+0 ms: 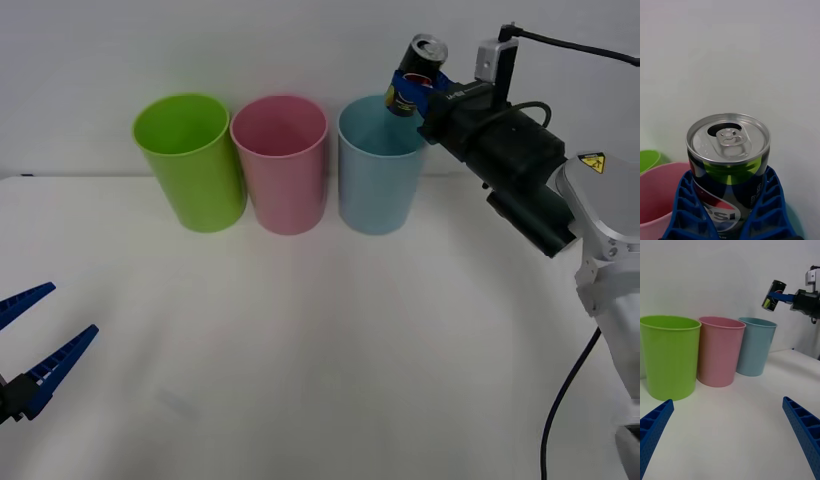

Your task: Grasp the object on the table and drop it into the matching bin: aluminum can to the light blue bin, PET bottle to the pink bin.

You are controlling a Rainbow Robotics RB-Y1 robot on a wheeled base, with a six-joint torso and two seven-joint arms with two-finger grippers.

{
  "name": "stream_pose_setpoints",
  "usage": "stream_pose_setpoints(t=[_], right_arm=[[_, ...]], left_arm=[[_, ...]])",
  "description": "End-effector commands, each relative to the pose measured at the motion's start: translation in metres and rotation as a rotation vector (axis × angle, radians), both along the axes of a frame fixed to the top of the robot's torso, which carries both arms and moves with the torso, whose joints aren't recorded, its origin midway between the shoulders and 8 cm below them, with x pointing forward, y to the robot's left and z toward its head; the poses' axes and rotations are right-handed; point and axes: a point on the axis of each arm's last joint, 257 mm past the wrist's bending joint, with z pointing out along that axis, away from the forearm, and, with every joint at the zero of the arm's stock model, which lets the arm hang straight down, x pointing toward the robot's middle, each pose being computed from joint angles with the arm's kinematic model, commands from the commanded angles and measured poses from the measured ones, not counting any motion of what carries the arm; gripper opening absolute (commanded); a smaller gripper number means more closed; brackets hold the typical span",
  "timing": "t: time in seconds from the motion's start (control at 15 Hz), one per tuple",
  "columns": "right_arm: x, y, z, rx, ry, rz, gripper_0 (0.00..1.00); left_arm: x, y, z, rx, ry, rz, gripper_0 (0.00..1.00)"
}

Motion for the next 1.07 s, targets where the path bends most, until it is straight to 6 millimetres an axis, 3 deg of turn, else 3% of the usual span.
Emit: stream_pose_setpoints(t=[0.07, 0.53, 0.6, 0.67, 0.73, 0.8, 1.07], right_arm=[[0.0146, 0.0027, -0.0006, -0.001, 0.007, -0.032, 0.0], [0.0168, 0.003, -0.0044, -0.004, 0.011, -0.042, 0.02], [0.0165, 0.0032, -0.0037, -0.004, 0.01, -0.041, 0.11], [0.0167, 0.0029, -0.0027, -0.006, 0.007, -0.042, 0.47], [0.0167, 0.0025, -0.0037, -0.008, 0.008, -0.043, 0.89], [0.0165, 0.0032, -0.0037, -0.011, 0.005, -0.043, 1.0], [0.0162, 0.0018, -0.0047, -0.028, -0.002, -0.045, 1.0]], left_arm=[[0.0, 0.0, 0.0, 0.0, 0.0, 0.0, 1.0], [0.0, 0.0, 0.0, 0.0, 0.0, 0.0, 1.0], [0.0, 0.0, 0.0, 0.0, 0.0, 0.0, 1.0], [0.0, 0.0, 0.0, 0.0, 0.0, 0.0, 1.0], [0.0, 0.0, 0.0, 0.0, 0.0, 0.0, 1.0], [0.0, 0.0, 0.0, 0.0, 0.0, 0.0, 1.0], [0.0, 0.0, 0.0, 0.0, 0.0, 0.0, 1.0]])
